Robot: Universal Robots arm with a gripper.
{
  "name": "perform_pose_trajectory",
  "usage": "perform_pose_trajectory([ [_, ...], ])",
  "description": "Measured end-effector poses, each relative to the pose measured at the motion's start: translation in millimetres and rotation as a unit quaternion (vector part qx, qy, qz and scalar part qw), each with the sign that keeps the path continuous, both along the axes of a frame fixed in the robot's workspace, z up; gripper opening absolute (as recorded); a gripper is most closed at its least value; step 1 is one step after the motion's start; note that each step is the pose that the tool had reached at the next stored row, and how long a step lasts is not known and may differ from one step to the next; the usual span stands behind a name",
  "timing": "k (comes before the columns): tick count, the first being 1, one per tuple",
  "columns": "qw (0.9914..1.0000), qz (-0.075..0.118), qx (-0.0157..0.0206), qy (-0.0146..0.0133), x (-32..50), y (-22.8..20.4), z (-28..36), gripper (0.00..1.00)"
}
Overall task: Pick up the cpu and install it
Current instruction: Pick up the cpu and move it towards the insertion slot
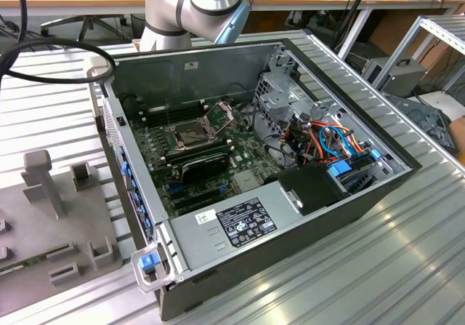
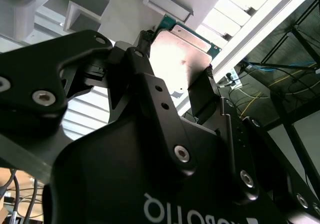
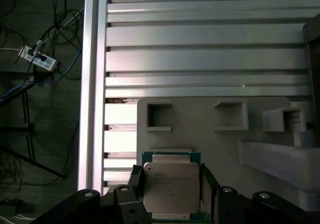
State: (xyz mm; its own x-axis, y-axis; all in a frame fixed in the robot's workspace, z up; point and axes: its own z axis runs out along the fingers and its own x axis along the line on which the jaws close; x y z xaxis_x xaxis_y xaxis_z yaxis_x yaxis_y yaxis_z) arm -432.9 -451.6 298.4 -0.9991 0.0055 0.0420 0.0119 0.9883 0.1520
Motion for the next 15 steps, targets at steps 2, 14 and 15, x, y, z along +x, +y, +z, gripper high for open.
perform_pose_trajectory([
  [2, 1.0, 0.0, 0.0004, 0.0, 0.0, 0.0, 0.3, 0.55],
  [14, 0.99999, 0.0, 0.0038, 0.0, 0.0, 0.0, 2.8, 0.55],
  [15, 0.99999, 0.0, 0.004, 0.0, 0.0, 0.0, 3.0, 0.55],
])
